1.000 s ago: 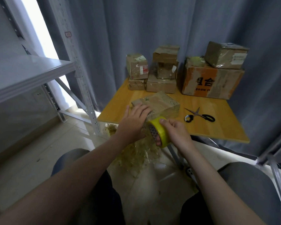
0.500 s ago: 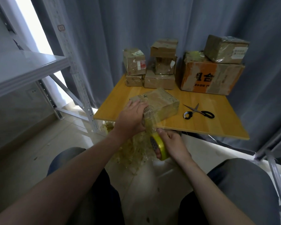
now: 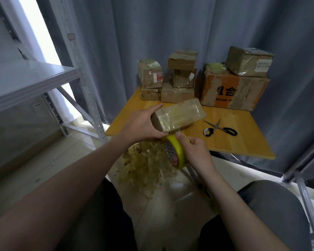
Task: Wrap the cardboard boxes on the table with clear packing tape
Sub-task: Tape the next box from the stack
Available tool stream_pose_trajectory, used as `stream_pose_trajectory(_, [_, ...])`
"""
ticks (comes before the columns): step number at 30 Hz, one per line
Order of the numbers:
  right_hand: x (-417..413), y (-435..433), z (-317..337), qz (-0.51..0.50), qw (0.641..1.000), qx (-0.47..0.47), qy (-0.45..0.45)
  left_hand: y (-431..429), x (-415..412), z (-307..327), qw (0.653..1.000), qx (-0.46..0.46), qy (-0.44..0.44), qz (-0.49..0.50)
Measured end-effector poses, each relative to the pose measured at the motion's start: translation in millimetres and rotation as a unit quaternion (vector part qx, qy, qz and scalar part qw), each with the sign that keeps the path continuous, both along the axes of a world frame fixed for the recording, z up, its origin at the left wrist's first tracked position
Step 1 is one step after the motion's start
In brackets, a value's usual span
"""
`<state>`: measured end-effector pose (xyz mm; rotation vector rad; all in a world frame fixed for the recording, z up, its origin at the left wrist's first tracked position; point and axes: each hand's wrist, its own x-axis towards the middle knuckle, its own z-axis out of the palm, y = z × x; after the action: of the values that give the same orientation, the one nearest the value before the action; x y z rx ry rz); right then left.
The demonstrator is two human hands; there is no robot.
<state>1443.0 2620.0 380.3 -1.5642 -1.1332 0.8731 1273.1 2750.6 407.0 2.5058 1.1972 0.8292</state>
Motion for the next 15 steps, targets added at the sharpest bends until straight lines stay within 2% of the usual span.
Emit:
stream_pose_trajectory(4, [0,9,16,0.027,0.999,0.013,0.04,6,-3,7,0.996,-0.076,-0.047,-0.018])
stream_pose_trajectory(6, [-1,15,21,0.03,0.998,0.019,0.056,14,-5,10,0.993,-0.102,-0.039,-0.04])
stream_pose_trajectory(8, [1,19,28,0.011,0.998,0.042,0.044,23,-9,8,0.994,-0.095,-0.006,-0.046])
stream_pose_trajectory(11, [2,26,30,-0.004,0.997,0.069,0.016,28,-14,2,0.995,-0.094,-0.004,-0.034])
stream_pose_trajectory(15, [2,29,24,0.0,0.996,0.074,0.04,24,-13,-6,0.998,-0.035,-0.007,-0.051])
